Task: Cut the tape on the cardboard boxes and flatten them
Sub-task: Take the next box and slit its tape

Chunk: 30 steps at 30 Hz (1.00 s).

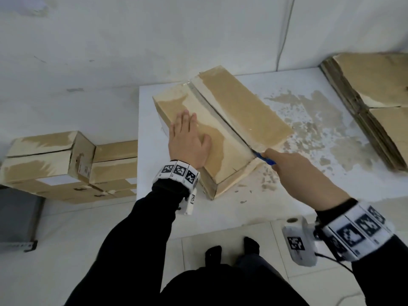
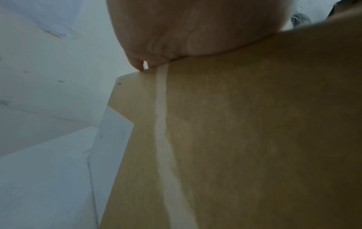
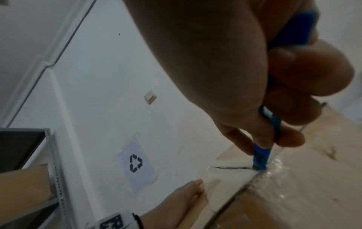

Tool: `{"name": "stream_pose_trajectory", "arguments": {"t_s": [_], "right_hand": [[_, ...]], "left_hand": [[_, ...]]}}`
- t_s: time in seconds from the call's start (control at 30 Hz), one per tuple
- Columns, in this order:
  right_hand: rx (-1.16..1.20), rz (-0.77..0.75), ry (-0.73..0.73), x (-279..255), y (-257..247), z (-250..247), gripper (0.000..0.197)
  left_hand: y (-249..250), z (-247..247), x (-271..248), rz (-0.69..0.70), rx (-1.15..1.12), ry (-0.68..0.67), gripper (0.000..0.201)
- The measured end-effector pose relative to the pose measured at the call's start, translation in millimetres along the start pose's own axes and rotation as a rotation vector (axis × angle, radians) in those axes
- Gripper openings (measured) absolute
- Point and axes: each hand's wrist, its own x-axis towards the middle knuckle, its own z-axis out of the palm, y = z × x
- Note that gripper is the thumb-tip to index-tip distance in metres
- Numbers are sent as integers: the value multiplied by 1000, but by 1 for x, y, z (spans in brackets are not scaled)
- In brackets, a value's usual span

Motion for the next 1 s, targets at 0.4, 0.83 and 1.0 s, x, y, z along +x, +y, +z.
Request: {"name": "stream_pose_trajectory", "arguments": {"t_s": [0.4,0.83,1.0], "right_hand": [[220,32,282,-26,3,40,52],[735,155,80,-18,16,14,35],[277,68,241,-28,2,6,38]], "left_hand": [[27,-13,38,847,128,-149,47],[26,-3,42,878,-160,1,39],[29,-1,44,868,-114,40,41]]}}
